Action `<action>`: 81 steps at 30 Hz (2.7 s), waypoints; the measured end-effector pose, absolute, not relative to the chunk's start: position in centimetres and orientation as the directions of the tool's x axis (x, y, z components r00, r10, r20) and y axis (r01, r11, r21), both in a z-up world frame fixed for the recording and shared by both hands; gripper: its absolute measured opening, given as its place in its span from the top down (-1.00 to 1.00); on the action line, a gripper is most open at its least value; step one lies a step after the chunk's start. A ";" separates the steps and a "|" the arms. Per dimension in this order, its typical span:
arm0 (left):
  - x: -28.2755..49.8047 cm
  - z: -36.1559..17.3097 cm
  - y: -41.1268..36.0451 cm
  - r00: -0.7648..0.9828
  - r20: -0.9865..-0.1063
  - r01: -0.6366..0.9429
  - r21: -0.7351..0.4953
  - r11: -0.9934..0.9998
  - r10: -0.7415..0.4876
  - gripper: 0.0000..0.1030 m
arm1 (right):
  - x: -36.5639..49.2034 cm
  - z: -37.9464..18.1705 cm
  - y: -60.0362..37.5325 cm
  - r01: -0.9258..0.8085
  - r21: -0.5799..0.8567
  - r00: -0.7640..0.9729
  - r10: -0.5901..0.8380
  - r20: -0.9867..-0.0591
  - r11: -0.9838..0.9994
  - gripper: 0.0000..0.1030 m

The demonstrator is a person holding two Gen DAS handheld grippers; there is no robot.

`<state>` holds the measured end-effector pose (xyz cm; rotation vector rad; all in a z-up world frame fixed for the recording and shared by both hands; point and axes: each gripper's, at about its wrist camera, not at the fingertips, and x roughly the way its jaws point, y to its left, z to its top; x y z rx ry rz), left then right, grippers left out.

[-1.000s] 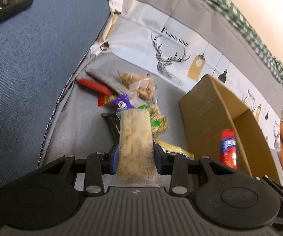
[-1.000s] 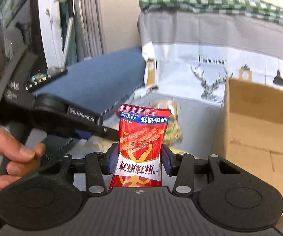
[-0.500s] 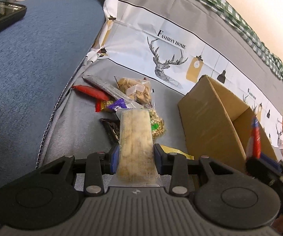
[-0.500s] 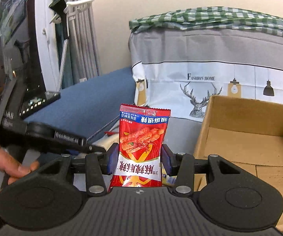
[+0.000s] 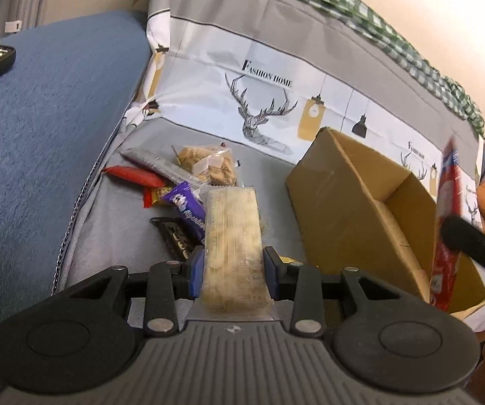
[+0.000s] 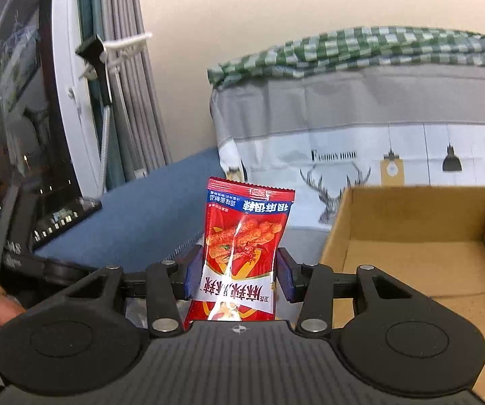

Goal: Organize snacks
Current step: 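Lift and carry the red bag with right tool while left tool carries the white pack to the box, then open right tool over the box dropping the red bag while left tool releases the white pack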

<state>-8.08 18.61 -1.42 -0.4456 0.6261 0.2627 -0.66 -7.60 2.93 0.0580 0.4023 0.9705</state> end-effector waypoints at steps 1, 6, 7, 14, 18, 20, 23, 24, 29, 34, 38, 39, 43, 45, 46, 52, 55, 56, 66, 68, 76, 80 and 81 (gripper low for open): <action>-8.2 -1.3 18.6 0.786 -0.609 -0.367 -0.325 0.872 0.104 0.22 | -0.5 3.2 -7.9 -0.792 0.233 0.497 0.818 -0.291 0.564 0.08; -8.5 -0.8 18.1 0.789 -0.603 -0.377 -0.326 0.867 0.117 0.22 | 0.8 4.0 -9.3 -0.773 0.288 0.510 0.824 -0.246 0.565 0.08; -8.5 -0.7 17.9 0.787 -0.605 -0.375 -0.316 0.872 0.119 0.22 | 1.2 4.0 -9.5 -0.769 0.301 0.509 0.825 -0.246 0.564 0.08; -8.0 0.3 16.4 0.793 -0.600 -0.370 -0.330 0.869 0.110 0.22 | 4.1 3.7 -11.2 -0.696 0.398 0.553 0.799 -0.236 0.598 0.08; -6.7 1.5 14.8 0.802 -0.590 -0.351 -0.345 0.871 0.090 0.22 | 5.4 3.7 -11.9 -0.657 0.382 0.607 0.757 -0.244 0.650 0.08; -5.4 2.4 13.6 0.809 -0.583 -0.334 -0.341 0.878 0.081 0.22 | 6.1 3.6 -12.1 -0.623 0.348 0.647 0.712 -0.274 0.701 0.08; -3.2 3.7 11.7 0.825 -0.562 -0.301 -0.346 0.889 0.061 0.22 | 7.4 3.3 -12.7 -0.568 0.333 0.683 0.657 -0.320 0.753 0.08; -2.4 4.0 11.1 0.830 -0.555 -0.290 -0.349 0.891 0.053 0.22 | 7.7 3.1 -12.9 -0.553 0.330 0.691 0.642 -0.332 0.765 0.08; 1.6 5.4 7.5 0.851 -0.526 -0.213 -0.359 0.909 -0.008 0.22 | 9.0 2.4 -14.0 -0.495 0.327 0.717 0.591 -0.369 0.805 0.08; 5.3 6.0 4.1 0.855 -0.515 -0.147 -0.343 0.928 -0.055 0.22 | 9.7 2.0 -15.1 -0.457 0.339 0.733 0.564 -0.381 0.823 0.08; 7.1 6.1 2.1 0.858 -0.509 -0.108 -0.324 0.940 -0.077 0.22 | 10.1 1.8 -15.8 -0.428 0.349 0.743 0.545 -0.389 0.833 0.08; 7.4 6.1 1.7 0.858 -0.508 -0.100 -0.321 0.942 -0.082 0.22 | 10.2 1.8 -15.9 -0.423 0.351 0.745 0.542 -0.389 0.835 0.08; 8.6 6.4 1.1 0.859 -0.503 -0.082 -0.317 0.945 -0.094 0.22 | 10.2 1.8 -16.1 -0.410 0.358 0.752 0.533 -0.387 0.839 0.08; 9.1 6.7 1.0 0.862 -0.496 -0.075 -0.323 0.943 -0.101 0.22 | 10.1 1.9 -16.1 -0.408 0.356 0.756 0.530 -0.385 0.841 0.08; 9.3 6.9 0.9 0.864 -0.492 -0.072 -0.324 0.943 -0.103 0.22 | 10.1 1.9 -16.1 -0.407 0.355 0.757 0.528 -0.385 0.842 0.08; 10.0 7.8 0.6 0.870 -0.481 -0.058 -0.319 0.946 -0.109 0.22 | 10.2 2.0 -16.2 -0.402 0.347 0.759 0.520 -0.391 0.847 0.08; 10.2 7.9 0.5 0.862 -0.498 -0.073 -0.298 0.952 -0.090 -0.32 | 10.3 2.0 -16.1 -0.406 0.340 0.755 0.521 -0.399 0.848 0.03; 10.0 7.9 0.5 0.861 -0.502 -0.080 -0.292 0.953 -0.082 -0.58 | 10.3 2.0 -16.0 -0.406 0.336 0.752 0.519 -0.407 0.850 0.00; 0.6 5.8 6.0 0.900 -0.434 -0.148 -0.221 0.964 0.039 -0.08 | 9.7 1.6 -15.5 -0.388 0.263 0.770 0.467 -0.434 0.883 -0.28; -1.4 5.1 9.1 0.884 -0.464 -0.200 -0.257 0.946 0.061 0.19 | 9.4 1.5 -15.5 -0.388 0.252 0.774 0.462 -0.433 0.886 -0.28; -6.7 0.3 17.2 0.807 -0.569 -0.342 -0.235 0.910 0.157 0.78 | 7.0 1.7 -15.0 -0.403 0.179 0.805 0.441 -0.398 0.898 0.11; -7.7 -1.8 18.8 0.786 -0.603 -0.376 -0.290 0.880 0.137 0.77 | 5.1 1.8 -13.7 -0.434 0.136 0.810 0.451 -0.374 0.891 0.20; -8.0 -1.8 18.9 0.797 -0.590 -0.369 -0.307 0.877 0.129 0.78 | 4.6 1.9 -13.3 -0.441 0.125 0.810 0.454 -0.370 0.889 0.20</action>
